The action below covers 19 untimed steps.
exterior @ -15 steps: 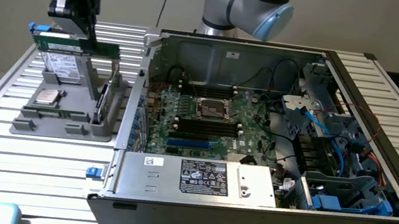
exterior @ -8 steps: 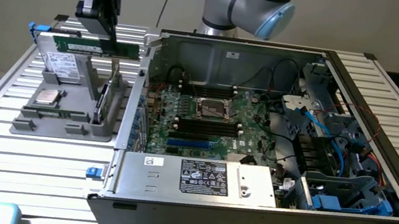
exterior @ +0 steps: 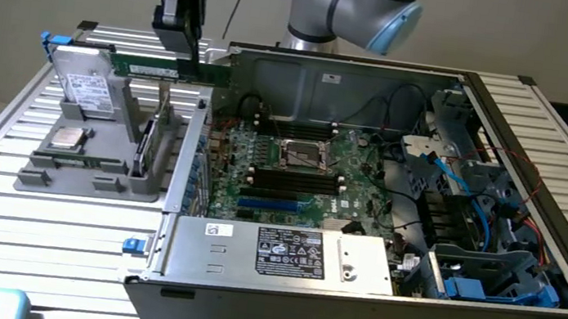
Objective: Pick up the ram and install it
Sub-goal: 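Pick up the ram and move it above insertion slot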
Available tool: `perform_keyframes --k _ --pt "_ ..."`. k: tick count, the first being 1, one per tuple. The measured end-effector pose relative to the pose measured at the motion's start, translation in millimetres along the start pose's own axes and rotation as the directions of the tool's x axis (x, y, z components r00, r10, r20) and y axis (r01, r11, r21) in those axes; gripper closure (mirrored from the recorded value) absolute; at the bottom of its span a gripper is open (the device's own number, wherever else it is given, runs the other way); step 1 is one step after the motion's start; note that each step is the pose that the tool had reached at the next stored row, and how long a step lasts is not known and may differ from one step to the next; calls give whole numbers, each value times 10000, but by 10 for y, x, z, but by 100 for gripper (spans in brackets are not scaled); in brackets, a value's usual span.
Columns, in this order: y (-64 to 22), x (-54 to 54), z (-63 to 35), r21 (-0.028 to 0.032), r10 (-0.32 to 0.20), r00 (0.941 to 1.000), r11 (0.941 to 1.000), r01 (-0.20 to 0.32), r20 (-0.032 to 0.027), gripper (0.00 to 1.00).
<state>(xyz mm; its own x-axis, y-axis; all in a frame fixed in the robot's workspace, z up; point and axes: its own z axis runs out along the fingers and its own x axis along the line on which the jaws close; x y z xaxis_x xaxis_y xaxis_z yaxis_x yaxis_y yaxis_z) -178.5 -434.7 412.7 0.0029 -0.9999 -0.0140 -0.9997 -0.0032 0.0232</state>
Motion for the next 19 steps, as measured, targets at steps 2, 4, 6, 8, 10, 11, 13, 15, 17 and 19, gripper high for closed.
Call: perform_keyframes --k 2,4,6,8,10,11,13,15,17,19 --pt "-94 0 -2 -3 -1 10000 10000 1 5 86" --pt "-184 1 -4 -10 0 10000 10000 0 6 86" --pt "-274 1 -6 -18 -1 10000 10000 1 7 86" --pt "-365 1 -8 -23 0 10000 10000 0 8 86" --pt "-455 1 -10 -25 -1 10000 10000 1 10 86" --pt "-503 1 -11 -25 0 10000 10000 0 11 86" --pt "-593 2 -13 -27 -1 10000 10000 1 14 86" --pt "-683 2 -11 -27 0 10000 10000 0 15 86" --pt "-776 2 -9 -27 -1 10000 10000 1 15 86" --pt "-865 3 -6 -28 0 10000 10000 0 16 86"
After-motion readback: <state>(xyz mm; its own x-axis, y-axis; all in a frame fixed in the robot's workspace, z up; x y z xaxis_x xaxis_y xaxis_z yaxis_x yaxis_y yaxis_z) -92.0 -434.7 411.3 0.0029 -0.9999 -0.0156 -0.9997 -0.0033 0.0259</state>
